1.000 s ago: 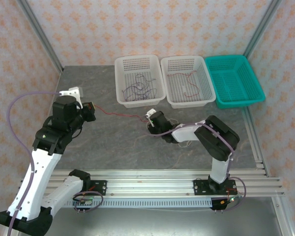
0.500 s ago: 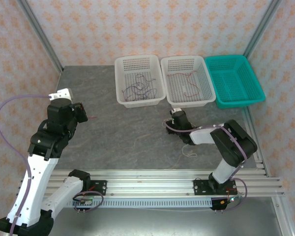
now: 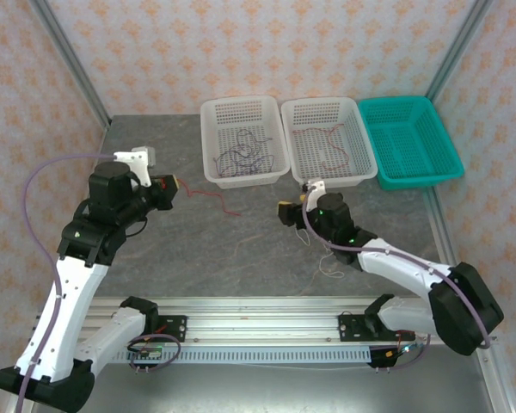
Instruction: Untangle the cables
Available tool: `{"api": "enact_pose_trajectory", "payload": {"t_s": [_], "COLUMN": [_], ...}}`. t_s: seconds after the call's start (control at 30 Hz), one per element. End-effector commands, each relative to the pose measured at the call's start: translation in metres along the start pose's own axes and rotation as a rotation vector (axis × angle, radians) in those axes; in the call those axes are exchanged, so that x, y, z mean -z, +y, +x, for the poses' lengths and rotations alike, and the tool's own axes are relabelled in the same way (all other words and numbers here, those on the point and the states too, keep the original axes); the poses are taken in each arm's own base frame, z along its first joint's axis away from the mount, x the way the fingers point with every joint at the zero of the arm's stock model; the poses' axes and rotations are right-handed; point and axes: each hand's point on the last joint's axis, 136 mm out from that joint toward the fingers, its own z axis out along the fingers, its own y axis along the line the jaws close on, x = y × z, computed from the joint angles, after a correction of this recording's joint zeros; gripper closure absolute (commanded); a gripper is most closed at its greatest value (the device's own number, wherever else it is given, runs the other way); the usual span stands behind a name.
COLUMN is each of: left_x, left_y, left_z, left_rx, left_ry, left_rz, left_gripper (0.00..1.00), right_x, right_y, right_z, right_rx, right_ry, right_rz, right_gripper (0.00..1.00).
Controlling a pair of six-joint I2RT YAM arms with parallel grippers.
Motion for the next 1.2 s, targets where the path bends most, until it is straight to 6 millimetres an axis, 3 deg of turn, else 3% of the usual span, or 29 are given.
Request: {"api": "enact_pose_trajectory", "payload": {"t_s": [0.0,0.13,0.23,0.37,0.43,0.73,0.9,0.97,1.07,1.17], "left_x": [0.004,0.005,0.006,0.008,0.008,0.002,0.004,0.006,0.011,0.015], "left_y": [-0.048,-0.065,-0.073,-0.078,-0.077,-0.075,-0.083,-0.085,-0.086,-0.081], "left_z": [-0.014,-0.013,-0.007,0.001,0.005,0.012,0.013,0.013,0.013,0.015], "left_rx": [-0.015,-0.033,-0.047,-0.062,-0.068,-0.085,-0.107,-0.114,-0.118,-0.130], "left_ry": [-0.032,-0.021,-0.002,0.022,0.030,0.042,0.051,0.049,0.043,0.045], "left_rz": [0.259,0.336,0.368,0.387,0.381,0.382,0.424,0.435,0.432,0.399], "left_gripper": [1.00,1.00,1.00,1.00,1.00,1.00,1.00,1.00,1.00,1.00], "right_x": [0.004,-0.008,-0.028,-0.058,-0.064,-0.035,-0.043,-0.055,-0.069,-0.072], "right_y": [0.068,0.117,0.131,0.111,0.106,0.105,0.096,0.094,0.095,0.098], "right_z": [-0.026,-0.029,-0.031,-0.039,-0.037,-0.026,-0.025,-0.025,-0.023,-0.023], "right_rx": [0.199,0.378,0.474,0.515,0.539,0.603,0.653,0.659,0.643,0.613], "right_ry": [-0.101,-0.159,-0.187,-0.246,-0.251,-0.327,-0.328,-0.304,-0.306,-0.326], "right_rz": [-0.254,-0.398,-0.391,-0.233,-0.196,-0.242,-0.177,-0.151,-0.147,-0.170], "right_gripper": [0.25,0.24,0.23,0.25,0.26,0.25,0.25,0.37,0.73,1.00]}}
